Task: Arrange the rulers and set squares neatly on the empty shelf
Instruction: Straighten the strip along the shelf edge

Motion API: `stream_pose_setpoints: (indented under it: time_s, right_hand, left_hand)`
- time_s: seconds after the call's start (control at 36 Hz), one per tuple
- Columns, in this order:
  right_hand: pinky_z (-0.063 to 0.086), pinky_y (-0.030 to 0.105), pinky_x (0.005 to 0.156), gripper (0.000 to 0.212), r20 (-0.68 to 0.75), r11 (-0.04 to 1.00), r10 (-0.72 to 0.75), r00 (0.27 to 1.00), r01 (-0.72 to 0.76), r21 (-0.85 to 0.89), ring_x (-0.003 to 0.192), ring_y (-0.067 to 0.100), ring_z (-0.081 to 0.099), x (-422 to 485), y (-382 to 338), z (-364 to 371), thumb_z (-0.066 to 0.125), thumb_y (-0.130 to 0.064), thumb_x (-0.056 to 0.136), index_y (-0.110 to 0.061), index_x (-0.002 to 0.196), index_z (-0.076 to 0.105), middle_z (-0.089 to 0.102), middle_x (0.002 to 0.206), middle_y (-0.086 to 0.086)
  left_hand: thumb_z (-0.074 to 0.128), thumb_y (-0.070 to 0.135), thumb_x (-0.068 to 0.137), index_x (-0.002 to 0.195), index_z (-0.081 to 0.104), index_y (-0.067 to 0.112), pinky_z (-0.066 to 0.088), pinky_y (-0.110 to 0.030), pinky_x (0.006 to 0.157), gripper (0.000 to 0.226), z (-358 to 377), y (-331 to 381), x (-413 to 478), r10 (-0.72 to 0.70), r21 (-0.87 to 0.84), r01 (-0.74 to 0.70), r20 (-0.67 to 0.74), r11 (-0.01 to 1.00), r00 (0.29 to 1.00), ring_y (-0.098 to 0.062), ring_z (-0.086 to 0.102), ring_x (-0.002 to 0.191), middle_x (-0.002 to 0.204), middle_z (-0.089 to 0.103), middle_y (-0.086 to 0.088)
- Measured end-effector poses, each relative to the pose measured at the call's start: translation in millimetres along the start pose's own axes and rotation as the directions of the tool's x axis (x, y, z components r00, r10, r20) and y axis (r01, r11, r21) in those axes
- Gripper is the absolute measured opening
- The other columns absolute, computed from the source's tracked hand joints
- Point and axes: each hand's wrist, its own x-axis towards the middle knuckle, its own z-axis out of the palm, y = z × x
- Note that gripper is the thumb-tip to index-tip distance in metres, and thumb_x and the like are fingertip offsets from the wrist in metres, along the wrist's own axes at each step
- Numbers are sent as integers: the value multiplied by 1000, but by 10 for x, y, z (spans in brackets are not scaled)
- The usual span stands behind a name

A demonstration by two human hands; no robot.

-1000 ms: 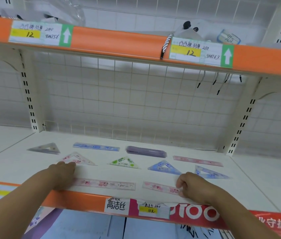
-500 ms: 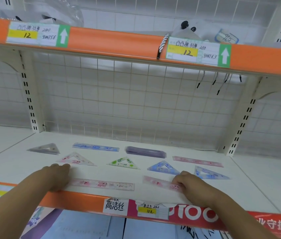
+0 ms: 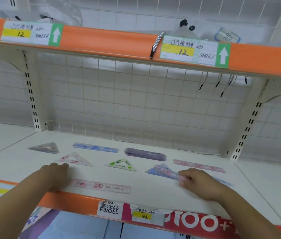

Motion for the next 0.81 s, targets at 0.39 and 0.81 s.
stream_pose_setpoints:
  time_s: [0.39,0.81]
  right_hand:
    - [43,28,88,24,-149,990,116,982,-127,-66,97,15,52,390,646,-267,53,-10,83,-32,90,59,55,101,-4]
    - [41,31,94,25,-174,993,93,980,-104,-56,103,16,51,767,1039,-269,59,-20,87,-42,92,49,50,101,-8]
  left_hand:
    - [34,35,98,131,39,19,40,-37,102,37,134,96,69,-139,-65,136,-56,989,989,-28,45,121,123,43,-5]
    - [51,36,93,106,39,19,42,-32,92,25,-11,664,-144,65,-208,-116,-237,971,969,-24,49,107,103,44,-3]
